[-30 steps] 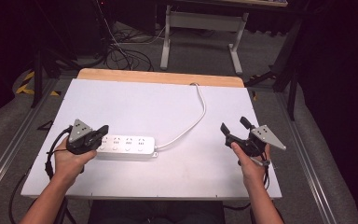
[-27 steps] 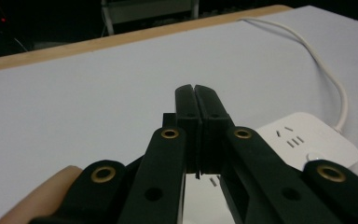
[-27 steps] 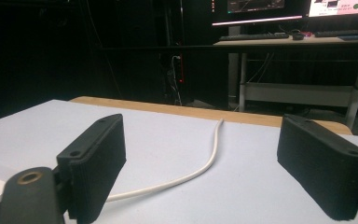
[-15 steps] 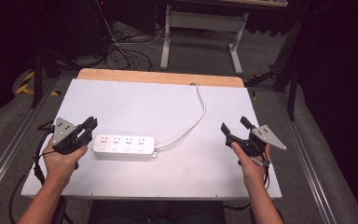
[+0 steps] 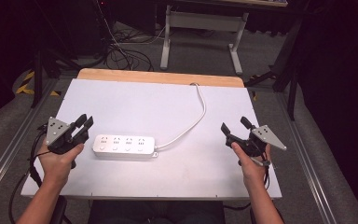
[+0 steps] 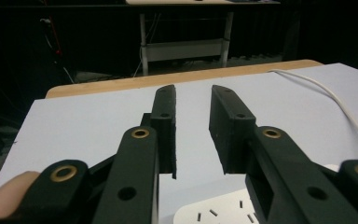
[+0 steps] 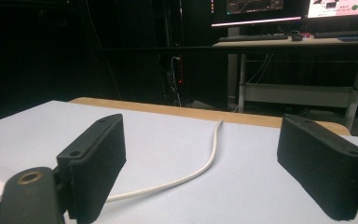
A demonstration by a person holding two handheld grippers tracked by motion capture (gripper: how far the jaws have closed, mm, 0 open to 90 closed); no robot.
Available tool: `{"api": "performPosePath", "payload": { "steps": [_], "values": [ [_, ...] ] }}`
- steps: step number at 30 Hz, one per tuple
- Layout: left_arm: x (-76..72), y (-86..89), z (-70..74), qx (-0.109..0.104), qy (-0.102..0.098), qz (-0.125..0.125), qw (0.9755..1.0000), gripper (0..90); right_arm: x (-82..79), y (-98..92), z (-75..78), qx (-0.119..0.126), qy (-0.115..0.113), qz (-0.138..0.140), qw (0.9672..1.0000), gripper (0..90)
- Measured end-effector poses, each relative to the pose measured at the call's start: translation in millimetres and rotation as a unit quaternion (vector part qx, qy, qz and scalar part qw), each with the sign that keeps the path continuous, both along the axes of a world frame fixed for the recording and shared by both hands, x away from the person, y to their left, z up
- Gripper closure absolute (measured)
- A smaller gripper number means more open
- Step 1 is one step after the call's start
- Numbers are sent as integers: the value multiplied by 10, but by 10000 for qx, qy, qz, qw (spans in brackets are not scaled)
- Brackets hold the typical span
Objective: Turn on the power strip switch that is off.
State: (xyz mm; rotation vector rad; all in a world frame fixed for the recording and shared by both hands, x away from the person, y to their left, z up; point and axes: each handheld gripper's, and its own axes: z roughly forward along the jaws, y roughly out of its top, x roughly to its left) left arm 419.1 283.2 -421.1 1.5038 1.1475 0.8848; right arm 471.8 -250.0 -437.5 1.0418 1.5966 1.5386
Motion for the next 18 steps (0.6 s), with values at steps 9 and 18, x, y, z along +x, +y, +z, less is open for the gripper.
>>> {"api": "performPosePath", "payload": {
  "steps": [9,18],
  "values": [
    [7,37,1,-141,-141,168,9997,416,-2,-2,2,12,-7,-10,10000,160],
    [30,5,-4,-81,-238,461,9986,137,-8,-4,5,16,-18,-10,10000,160]
  ]
}}
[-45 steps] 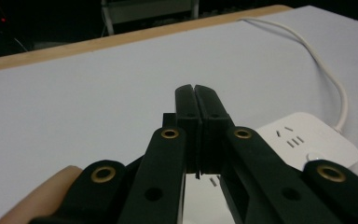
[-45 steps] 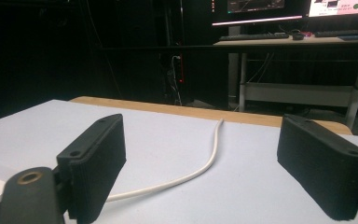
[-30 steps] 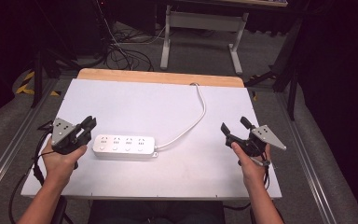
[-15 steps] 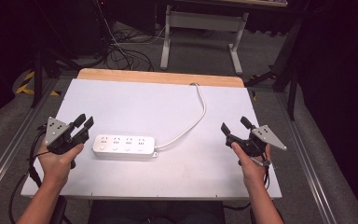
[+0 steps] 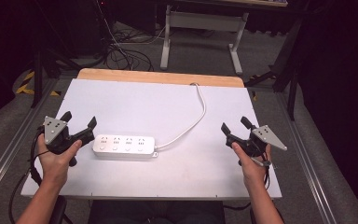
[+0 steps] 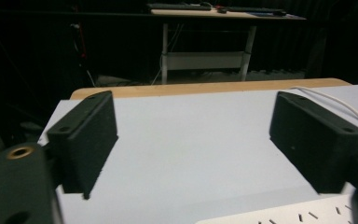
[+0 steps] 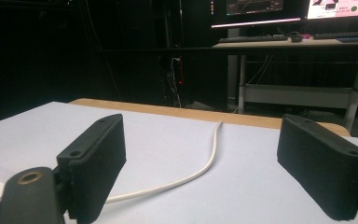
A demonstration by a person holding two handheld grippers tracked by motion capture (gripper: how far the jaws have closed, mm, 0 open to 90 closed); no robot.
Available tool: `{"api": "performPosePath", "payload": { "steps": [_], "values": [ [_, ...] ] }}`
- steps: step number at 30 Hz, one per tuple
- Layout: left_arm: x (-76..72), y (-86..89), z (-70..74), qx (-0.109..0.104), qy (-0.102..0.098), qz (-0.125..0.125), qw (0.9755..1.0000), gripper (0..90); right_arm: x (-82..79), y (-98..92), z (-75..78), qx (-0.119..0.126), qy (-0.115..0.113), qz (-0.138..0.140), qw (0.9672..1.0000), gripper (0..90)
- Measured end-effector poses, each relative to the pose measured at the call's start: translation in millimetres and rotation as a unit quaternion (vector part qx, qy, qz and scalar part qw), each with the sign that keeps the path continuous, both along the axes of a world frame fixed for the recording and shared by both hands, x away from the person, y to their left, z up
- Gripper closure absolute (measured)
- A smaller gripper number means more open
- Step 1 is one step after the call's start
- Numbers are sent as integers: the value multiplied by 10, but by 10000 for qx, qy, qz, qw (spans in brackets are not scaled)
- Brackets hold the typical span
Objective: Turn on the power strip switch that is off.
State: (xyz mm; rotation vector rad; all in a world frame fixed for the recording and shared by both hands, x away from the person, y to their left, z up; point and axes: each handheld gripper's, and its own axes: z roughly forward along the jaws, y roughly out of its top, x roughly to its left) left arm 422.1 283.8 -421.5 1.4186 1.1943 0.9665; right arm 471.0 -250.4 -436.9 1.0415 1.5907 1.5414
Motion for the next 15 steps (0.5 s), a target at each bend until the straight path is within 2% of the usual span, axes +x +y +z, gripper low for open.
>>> {"api": "performPosePath", "payload": {
  "steps": [5,9,15],
  "values": [
    [-25,-8,3,99,-151,-61,9998,77,-1,-5,2,-12,-20,-3,10000,160],
    [-32,0,6,68,-246,9,9997,46,-2,-5,2,-14,-20,-5,10000,160],
    [-34,8,5,61,-271,97,9996,41,-1,2,1,-3,-1,-5,10000,160]
  ]
}}
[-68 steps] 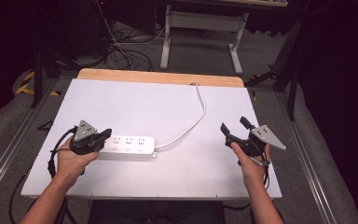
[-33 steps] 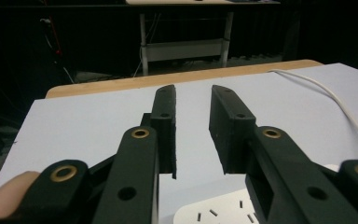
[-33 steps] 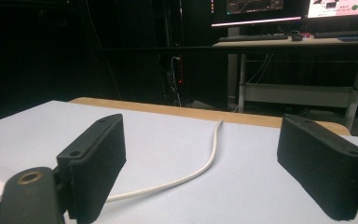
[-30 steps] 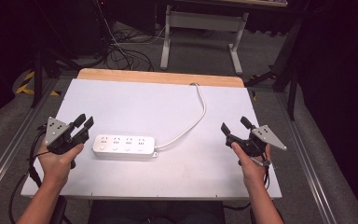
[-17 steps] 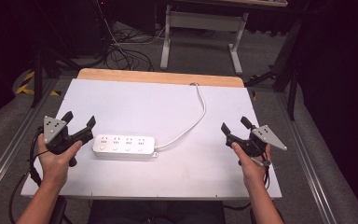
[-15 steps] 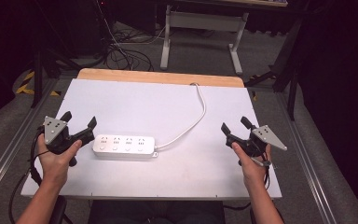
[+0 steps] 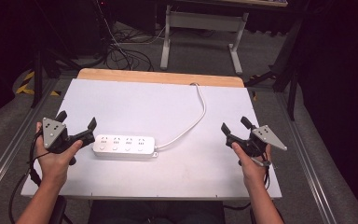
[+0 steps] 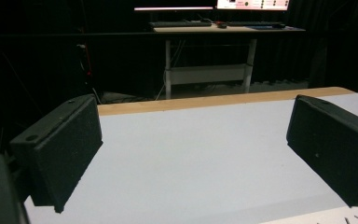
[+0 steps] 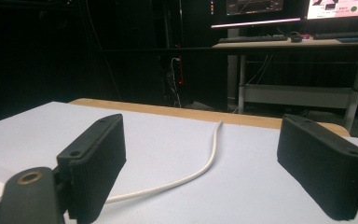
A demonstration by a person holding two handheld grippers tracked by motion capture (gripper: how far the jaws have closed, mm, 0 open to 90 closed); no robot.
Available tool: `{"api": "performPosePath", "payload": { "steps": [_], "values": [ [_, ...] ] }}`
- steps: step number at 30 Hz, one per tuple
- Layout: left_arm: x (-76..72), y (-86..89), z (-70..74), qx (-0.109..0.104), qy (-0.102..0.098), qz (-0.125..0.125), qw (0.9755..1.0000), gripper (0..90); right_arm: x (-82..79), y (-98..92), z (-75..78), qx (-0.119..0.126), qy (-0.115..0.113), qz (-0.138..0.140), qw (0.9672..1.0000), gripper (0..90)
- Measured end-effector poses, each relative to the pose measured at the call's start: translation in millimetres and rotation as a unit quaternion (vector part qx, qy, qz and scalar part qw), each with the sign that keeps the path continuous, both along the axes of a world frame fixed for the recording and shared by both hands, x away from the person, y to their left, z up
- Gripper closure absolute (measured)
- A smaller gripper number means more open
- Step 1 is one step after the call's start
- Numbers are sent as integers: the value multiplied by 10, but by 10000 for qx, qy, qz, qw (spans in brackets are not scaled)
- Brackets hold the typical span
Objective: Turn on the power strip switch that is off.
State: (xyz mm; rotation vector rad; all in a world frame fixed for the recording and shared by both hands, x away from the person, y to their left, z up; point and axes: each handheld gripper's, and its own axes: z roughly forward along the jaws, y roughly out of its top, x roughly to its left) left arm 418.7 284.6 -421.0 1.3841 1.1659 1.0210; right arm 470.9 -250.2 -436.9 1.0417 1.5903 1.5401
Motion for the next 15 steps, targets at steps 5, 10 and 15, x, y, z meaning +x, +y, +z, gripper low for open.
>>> {"api": "performPosePath", "payload": {
  "steps": [5,10,15],
  "values": [
    [-4,6,0,-15,-35,25,10000,47,-2,-2,1,-2,-3,-2,10000,160],
    [-2,11,-5,-9,-34,24,10000,48,-2,-2,1,-3,-6,-3,10000,160],
    [-3,10,-6,-7,-25,23,10000,53,0,-1,0,6,-2,-3,10000,156]
  ]
}}
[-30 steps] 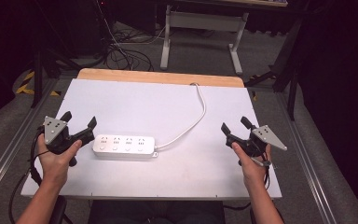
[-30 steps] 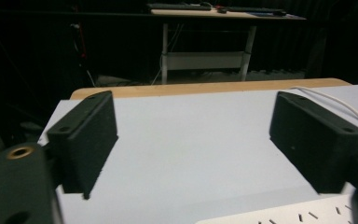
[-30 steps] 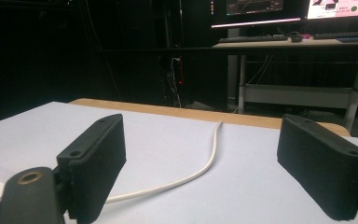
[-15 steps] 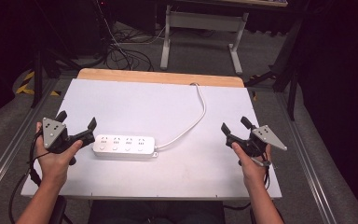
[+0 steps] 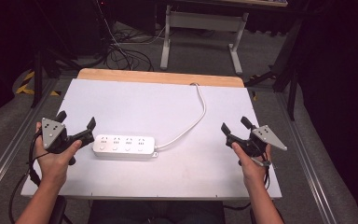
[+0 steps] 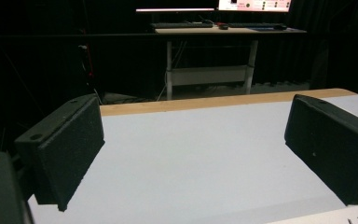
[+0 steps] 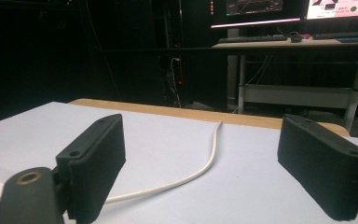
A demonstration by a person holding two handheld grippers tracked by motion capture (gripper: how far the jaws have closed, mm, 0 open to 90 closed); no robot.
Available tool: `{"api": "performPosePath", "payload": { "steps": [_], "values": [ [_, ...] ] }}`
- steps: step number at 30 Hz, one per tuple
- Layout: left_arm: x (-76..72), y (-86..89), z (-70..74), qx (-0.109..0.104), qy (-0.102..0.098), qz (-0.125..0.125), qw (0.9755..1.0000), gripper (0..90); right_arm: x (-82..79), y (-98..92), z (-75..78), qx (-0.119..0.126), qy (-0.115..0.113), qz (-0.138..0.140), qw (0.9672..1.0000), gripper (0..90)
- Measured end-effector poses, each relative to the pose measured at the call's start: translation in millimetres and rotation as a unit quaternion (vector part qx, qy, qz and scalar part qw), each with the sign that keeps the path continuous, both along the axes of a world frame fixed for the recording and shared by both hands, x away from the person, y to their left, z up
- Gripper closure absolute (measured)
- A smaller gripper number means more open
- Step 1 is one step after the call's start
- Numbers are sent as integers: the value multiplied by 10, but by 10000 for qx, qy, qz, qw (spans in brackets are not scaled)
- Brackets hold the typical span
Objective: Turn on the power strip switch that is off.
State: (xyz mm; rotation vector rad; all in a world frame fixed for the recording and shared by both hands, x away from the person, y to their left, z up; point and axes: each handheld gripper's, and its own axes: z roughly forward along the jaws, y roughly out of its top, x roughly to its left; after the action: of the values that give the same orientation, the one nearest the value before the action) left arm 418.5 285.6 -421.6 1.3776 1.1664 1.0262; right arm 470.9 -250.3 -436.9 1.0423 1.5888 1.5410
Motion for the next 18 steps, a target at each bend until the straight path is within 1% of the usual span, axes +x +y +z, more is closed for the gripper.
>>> {"api": "performPosePath", "payload": {
  "steps": [5,12,14,18],
  "values": [
    [-1,1,0,8,-3,1,10000,55,2,-2,-1,19,4,3,10000,135],
    [2,-1,-4,13,1,-14,10000,56,10,3,-4,37,32,21,10000,57],
    [3,-1,-6,27,-7,-14,10000,56,16,3,-7,6,13,27,10000,39],
    [2,-3,-6,16,-7,-17,10000,55,18,9,-10,4,29,20,10000,33]
  ]
}}
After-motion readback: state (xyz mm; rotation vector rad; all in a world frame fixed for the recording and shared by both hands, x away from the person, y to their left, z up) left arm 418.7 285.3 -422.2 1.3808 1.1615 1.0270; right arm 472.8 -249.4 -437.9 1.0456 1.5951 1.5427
